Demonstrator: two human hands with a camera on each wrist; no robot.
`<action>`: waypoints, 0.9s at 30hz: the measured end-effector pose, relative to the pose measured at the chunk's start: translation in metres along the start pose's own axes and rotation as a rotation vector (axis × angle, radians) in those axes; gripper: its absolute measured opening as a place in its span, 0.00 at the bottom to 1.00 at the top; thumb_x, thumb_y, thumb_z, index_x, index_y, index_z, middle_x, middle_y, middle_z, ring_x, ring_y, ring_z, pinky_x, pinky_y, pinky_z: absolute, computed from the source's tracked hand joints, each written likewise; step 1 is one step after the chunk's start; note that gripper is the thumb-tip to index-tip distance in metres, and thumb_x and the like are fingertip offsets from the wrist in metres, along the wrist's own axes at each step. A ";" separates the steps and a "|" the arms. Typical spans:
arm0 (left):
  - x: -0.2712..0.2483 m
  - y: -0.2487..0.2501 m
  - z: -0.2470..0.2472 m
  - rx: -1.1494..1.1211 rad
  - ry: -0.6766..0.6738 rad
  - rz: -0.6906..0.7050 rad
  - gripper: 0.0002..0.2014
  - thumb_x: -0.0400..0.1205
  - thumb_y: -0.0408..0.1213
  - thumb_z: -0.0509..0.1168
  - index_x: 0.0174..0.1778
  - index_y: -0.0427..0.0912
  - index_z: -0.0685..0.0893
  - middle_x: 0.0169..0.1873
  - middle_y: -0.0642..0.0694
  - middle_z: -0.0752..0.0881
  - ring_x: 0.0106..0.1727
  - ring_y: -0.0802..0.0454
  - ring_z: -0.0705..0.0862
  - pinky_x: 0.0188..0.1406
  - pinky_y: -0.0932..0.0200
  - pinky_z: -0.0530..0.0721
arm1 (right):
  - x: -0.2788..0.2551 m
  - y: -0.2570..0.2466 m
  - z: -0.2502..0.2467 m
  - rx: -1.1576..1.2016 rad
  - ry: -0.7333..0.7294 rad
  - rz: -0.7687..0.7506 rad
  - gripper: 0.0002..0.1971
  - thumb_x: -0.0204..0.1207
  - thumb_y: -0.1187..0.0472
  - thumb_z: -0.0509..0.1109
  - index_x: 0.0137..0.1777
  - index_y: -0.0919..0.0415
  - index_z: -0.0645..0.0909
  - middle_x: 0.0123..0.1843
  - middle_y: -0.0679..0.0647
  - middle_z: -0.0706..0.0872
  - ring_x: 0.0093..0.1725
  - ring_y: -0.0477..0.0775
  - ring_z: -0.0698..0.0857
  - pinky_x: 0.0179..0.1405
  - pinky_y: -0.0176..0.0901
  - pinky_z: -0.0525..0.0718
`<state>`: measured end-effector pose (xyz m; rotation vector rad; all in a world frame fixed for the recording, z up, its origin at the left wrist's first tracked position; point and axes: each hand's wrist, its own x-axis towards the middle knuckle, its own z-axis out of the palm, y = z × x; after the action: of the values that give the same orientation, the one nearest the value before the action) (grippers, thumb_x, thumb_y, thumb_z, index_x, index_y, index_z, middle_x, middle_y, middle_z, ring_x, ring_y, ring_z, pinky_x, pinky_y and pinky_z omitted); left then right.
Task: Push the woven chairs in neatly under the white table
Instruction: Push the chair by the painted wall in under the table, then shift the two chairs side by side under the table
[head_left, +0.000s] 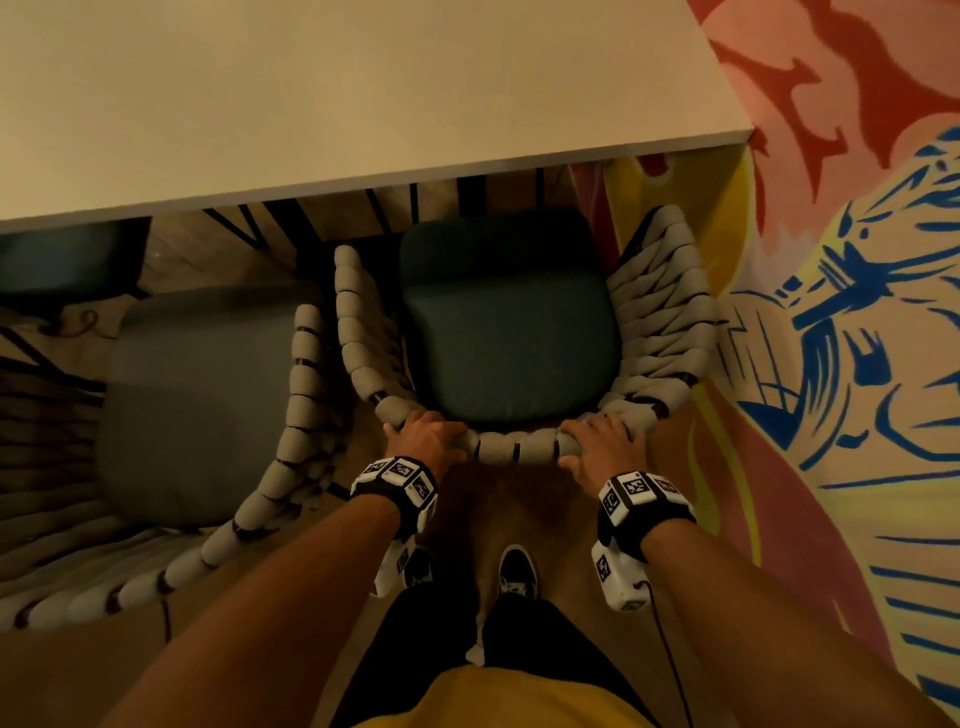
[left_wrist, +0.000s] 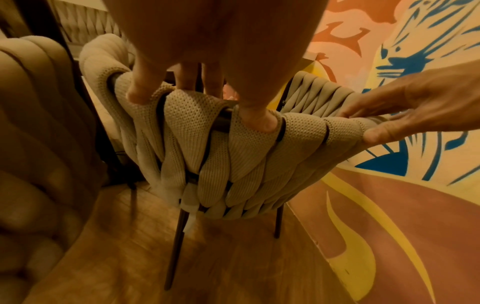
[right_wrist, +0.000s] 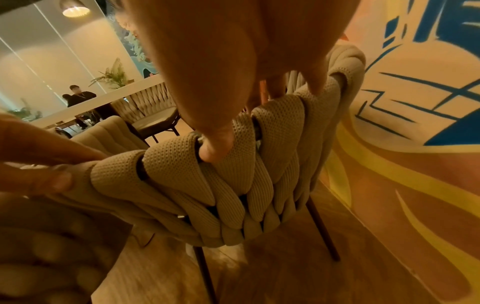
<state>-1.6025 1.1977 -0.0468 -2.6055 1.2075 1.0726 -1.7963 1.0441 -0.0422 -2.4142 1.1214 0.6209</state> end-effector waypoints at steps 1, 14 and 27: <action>-0.001 0.000 -0.001 0.006 0.010 0.008 0.26 0.80 0.50 0.66 0.75 0.59 0.72 0.75 0.50 0.71 0.80 0.44 0.63 0.73 0.30 0.60 | 0.001 -0.001 -0.001 -0.004 -0.004 0.002 0.25 0.76 0.46 0.69 0.73 0.39 0.69 0.76 0.50 0.72 0.80 0.59 0.63 0.77 0.70 0.59; -0.065 -0.107 -0.052 -0.331 0.251 -0.033 0.12 0.83 0.40 0.65 0.61 0.47 0.86 0.61 0.45 0.85 0.61 0.45 0.84 0.60 0.51 0.83 | -0.013 -0.138 -0.030 0.205 0.013 -0.111 0.22 0.75 0.53 0.69 0.69 0.54 0.78 0.67 0.61 0.77 0.70 0.64 0.75 0.70 0.54 0.75; -0.151 -0.465 -0.091 -0.261 0.377 -0.447 0.20 0.77 0.41 0.71 0.66 0.46 0.83 0.62 0.36 0.84 0.64 0.38 0.81 0.65 0.49 0.80 | -0.024 -0.409 0.039 0.435 -0.068 0.066 0.35 0.77 0.55 0.69 0.81 0.55 0.58 0.78 0.62 0.63 0.74 0.68 0.71 0.70 0.55 0.74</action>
<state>-1.2953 1.5834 0.0181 -3.1634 0.4900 0.7121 -1.4976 1.3224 0.0091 -1.9794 1.1716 0.4221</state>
